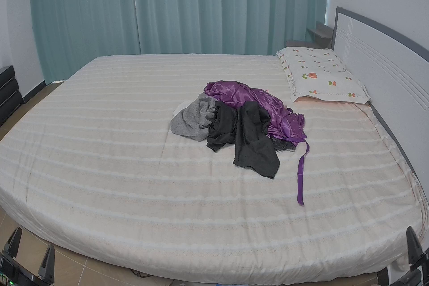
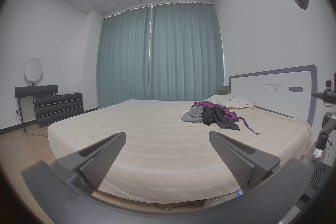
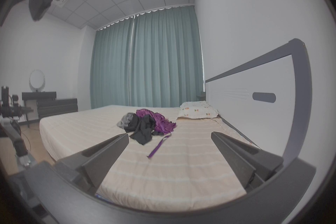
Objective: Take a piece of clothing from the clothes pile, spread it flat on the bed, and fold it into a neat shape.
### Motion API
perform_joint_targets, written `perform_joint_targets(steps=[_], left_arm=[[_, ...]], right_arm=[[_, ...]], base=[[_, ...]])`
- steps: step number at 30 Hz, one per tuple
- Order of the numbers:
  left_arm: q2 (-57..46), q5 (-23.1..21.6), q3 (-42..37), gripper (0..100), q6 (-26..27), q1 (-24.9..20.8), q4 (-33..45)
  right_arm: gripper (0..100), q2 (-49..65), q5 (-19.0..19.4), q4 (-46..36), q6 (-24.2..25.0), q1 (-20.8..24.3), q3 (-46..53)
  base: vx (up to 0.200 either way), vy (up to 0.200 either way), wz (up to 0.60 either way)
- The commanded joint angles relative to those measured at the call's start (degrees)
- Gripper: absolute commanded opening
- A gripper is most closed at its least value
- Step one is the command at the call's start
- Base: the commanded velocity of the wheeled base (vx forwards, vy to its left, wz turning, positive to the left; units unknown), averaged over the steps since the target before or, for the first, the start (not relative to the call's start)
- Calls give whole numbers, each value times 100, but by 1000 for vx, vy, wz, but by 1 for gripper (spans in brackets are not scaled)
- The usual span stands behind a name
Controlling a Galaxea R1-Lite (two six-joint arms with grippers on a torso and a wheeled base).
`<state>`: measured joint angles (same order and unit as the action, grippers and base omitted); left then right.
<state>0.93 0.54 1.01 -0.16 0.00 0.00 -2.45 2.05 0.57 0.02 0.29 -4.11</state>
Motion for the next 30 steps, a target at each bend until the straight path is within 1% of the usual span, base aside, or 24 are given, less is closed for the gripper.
perform_joint_targets(steps=[1, 5, 8, 10, 11, 13, 15, 16, 18, 19, 20, 24, 25, 27, 30], left_arm=[[-93, -1, -101, 100, -2, 0, 0], [-93, -1, -101, 100, -2, 0, 0], [-93, -1, -101, 100, -2, 0, 0], [-93, -1, -101, 100, -2, 0, 0], [-93, 8, -101, 100, -2, 0, 0], [-93, -1, -101, 100, -2, 0, 0], [-93, -1, -101, 100, -2, 0, 0], [-93, 8, -101, 100, -2, 0, 0], [-93, 8, -101, 100, -2, 0, 0], [-93, -1, -101, 100, -2, 0, 0], [-93, -1, -101, 100, -2, 0, 0], [-93, -1, -101, 100, -2, 0, 0], [-93, -1, -101, 100, -2, 0, 0], [-93, -1, -101, 100, -2, 0, 0], [-93, -1, -101, 100, -2, 0, 0]], right_arm=[[100, -2075, 199, 136, 507, 76, -1426], [100, -3121, 208, 576, 516, 261, -1206], [100, -4009, 208, 1164, 542, 639, -1215], [100, -4712, 208, 1560, 736, 911, -1312], [100, -5020, 208, 1727, 885, 964, -1382], [100, -5767, 208, 1991, 1175, 1069, -1584], [100, -6443, 208, 2193, 1298, 1192, -1822], [100, -6496, 208, 2210, 1307, 1201, -1839], [100, -7401, 191, 2544, 1448, 1333, -2200], [100, -7498, 191, 2579, 1465, 1333, -2235], [100, -7946, 156, 2843, 1518, 1377, -2419], [100, -8658, 147, 3186, 1606, 1491, -2797], [100, -9107, 147, 3221, 1711, 1500, -3096], [100, -9643, 147, 3230, 1993, 1535, -3483], [100, -10205, 129, 3230, 2441, 1623, -3966]], base=[[0, 0, 0], [0, 0, 0], [0, 0, 0], [0, 0, 0], [0, 0, 0], [0, 0, 0], [0, 0, 0], [0, 0, 0], [0, 0, 0], [0, 0, 0], [0, 0, 0], [0, 0, 0], [0, 0, 0], [0, 0, 0], [0, 0, 0]])
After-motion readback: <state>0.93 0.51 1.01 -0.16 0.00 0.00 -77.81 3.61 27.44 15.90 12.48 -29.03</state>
